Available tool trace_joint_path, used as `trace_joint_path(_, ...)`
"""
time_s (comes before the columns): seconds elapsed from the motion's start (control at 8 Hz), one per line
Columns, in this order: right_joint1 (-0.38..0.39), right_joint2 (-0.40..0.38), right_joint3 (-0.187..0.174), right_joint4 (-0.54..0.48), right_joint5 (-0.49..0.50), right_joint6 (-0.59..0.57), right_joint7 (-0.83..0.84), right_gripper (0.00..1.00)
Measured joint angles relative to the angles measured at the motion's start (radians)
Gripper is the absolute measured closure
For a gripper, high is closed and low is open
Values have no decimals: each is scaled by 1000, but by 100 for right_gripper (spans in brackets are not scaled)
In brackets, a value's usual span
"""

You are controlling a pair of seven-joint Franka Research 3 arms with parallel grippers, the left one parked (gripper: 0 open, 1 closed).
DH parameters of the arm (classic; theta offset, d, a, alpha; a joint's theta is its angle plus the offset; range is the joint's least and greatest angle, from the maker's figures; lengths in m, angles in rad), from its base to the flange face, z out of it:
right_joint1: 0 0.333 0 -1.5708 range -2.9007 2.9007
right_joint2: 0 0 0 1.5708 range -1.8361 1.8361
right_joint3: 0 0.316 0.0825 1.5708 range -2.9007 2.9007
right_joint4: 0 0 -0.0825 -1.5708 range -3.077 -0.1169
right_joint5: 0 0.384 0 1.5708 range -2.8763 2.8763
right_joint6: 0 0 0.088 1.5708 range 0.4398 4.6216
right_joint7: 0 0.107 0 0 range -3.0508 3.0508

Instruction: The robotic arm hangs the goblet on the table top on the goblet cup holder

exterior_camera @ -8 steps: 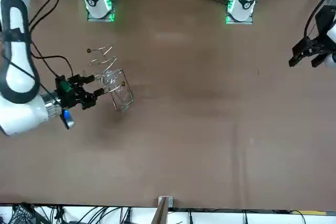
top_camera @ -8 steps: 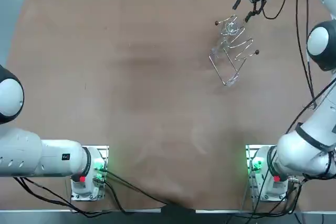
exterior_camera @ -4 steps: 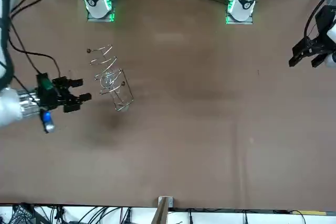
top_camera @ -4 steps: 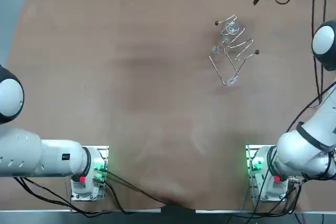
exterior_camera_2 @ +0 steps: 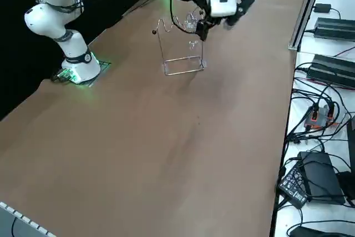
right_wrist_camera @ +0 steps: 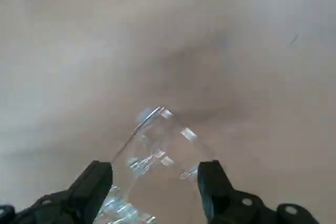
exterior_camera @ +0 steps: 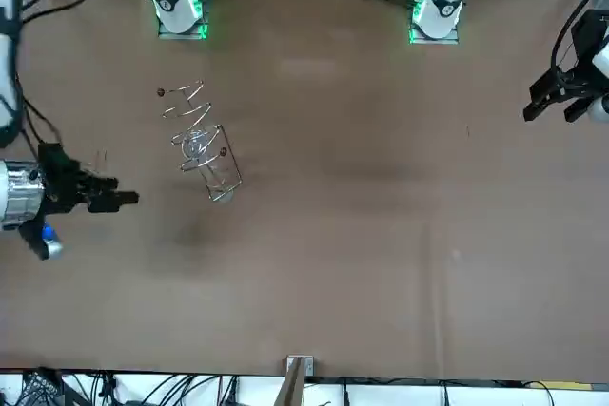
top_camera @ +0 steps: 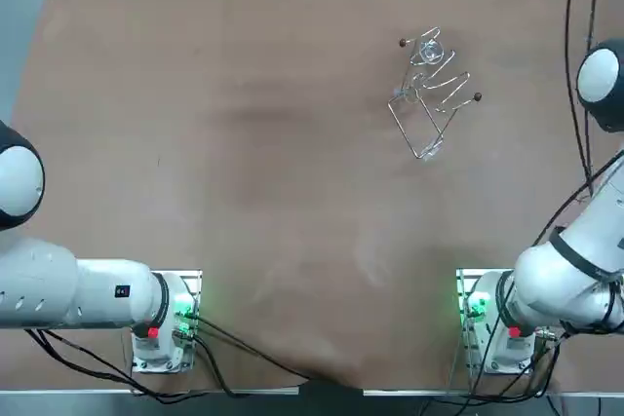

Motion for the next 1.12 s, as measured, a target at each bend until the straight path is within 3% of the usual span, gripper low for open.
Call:
trace_joint_path(0.5, 50, -31, 2, 11, -303, 45, -144, 0)
trace_joint_path(0.88, 52, -104, 1, 13, -345, 45, -155, 0)
trace_joint_path(1.12, 44, -209, -1, -58, -338, 48, -155, 0)
